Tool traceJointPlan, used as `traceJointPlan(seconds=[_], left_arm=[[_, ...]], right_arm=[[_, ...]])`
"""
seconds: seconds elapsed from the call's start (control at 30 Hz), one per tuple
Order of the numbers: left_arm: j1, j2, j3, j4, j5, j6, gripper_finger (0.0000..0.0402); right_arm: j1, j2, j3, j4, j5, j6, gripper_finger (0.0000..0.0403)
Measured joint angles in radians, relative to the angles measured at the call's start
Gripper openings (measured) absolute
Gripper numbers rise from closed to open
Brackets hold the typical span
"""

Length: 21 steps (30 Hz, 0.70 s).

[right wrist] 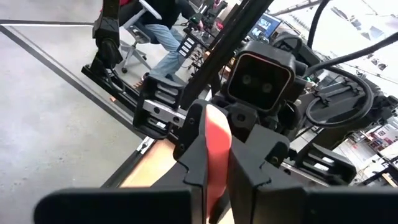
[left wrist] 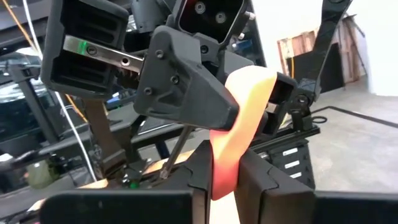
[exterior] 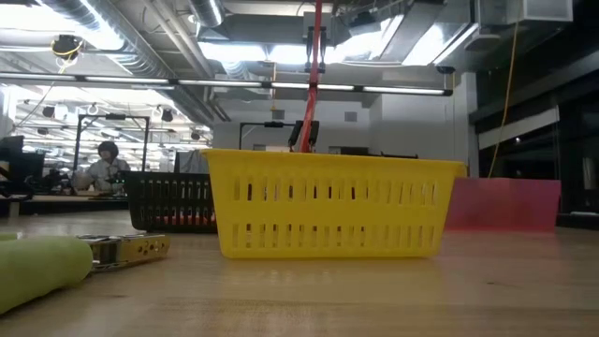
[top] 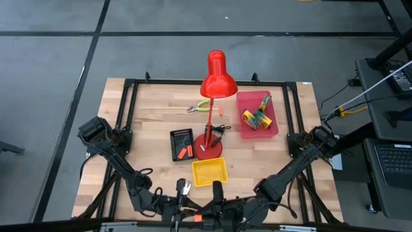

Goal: Pick & Place School Supplies
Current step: Put the orange eraser into the black bin

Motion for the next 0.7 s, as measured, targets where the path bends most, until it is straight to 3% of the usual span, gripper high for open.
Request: traceJointPlan(seconds=[0.07, 0.17, 0.37, 0.43, 0.57, 0.7], left_arm=[[-0.002, 0.0, 0.0, -0.003, -0.013, 0.001, 0.003], [-0.002, -0.002, 0.001, -0.015, -0.066, 0.007, 0.003], [-0.002, -0.001, 0.0, -0.059, -0.284, 0.017, 0.003], [-0.001, -0.001, 0.0, -0.093, -0.413, -0.006, 0.003], [0.024, -0.001, 0.0, -0.175, -0.83, -0.097, 0.003], [0.049, -0.006, -0.013, -0.206, -0.841, -0.202, 0.003]], right_arm=[[0.003, 0.0, 0.0, 0.02, 0.008, 0.0, 0.0044], [0.015, 0.001, -0.001, 0.076, 0.035, -0.003, 0.0101], [0.045, 0.0, 0.001, 0.137, 0.092, -0.053, 0.0194], [0.053, 0.0, 0.001, 0.156, 0.138, -0.075, 0.0202], [0.097, -0.004, 0.001, 0.157, 0.199, -0.085, 0.02], [0.142, -0.009, 0.001, 0.161, 0.306, -0.097, 0.0188]])
